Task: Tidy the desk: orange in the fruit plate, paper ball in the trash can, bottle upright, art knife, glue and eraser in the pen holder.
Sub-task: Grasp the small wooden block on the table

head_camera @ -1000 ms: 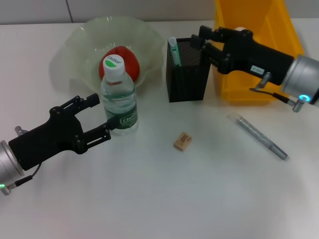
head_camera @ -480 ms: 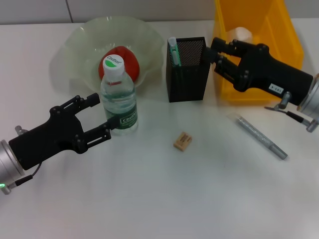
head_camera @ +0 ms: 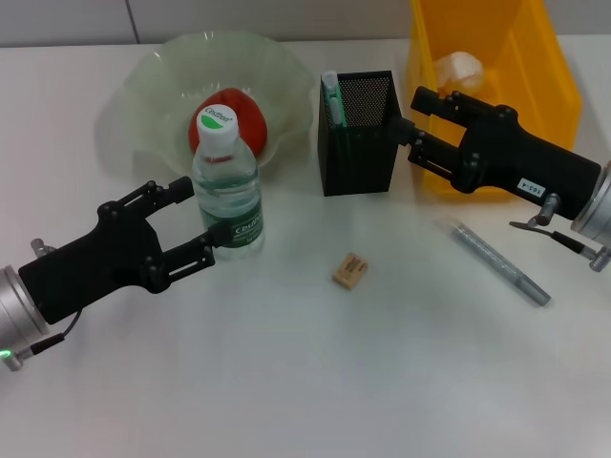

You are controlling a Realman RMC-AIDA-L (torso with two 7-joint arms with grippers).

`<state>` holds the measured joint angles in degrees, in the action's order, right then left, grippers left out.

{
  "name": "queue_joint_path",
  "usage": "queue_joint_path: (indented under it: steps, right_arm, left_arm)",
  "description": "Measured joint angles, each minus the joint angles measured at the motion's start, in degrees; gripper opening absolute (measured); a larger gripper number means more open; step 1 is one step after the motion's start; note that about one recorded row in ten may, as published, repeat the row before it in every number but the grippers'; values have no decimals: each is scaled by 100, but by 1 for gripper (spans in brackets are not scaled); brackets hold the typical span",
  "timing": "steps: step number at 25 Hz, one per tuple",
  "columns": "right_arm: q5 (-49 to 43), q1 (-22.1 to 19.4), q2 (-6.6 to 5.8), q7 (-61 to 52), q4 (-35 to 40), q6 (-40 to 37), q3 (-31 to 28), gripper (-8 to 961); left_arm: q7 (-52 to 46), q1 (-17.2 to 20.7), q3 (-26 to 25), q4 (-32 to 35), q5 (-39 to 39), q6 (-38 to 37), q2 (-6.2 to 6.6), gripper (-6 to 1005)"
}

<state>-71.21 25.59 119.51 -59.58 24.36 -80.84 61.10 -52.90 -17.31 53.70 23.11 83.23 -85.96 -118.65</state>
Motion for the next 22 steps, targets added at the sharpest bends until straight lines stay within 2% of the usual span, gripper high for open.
queue_joint_path:
  steps: [4,15,19,22]
  right_arm:
    - [-6,-1,-2,0,-4,3,-3,575]
    - [-23,-22,-23,-250,4,-43,-14,574]
    - [-480,-47,-54,-947,546,-196,-51,574]
    - [-1127,-128,-56,-1893,1388,-313,-67,575]
  left_arm:
    - [-4,9,0,0,0,-10,0,795]
    - [-13,51,0,0,0,-80,1,795]
    - [-28,62,0,0,0,-181,8,795]
    - [-30,72,0,0,0,-239,9,795]
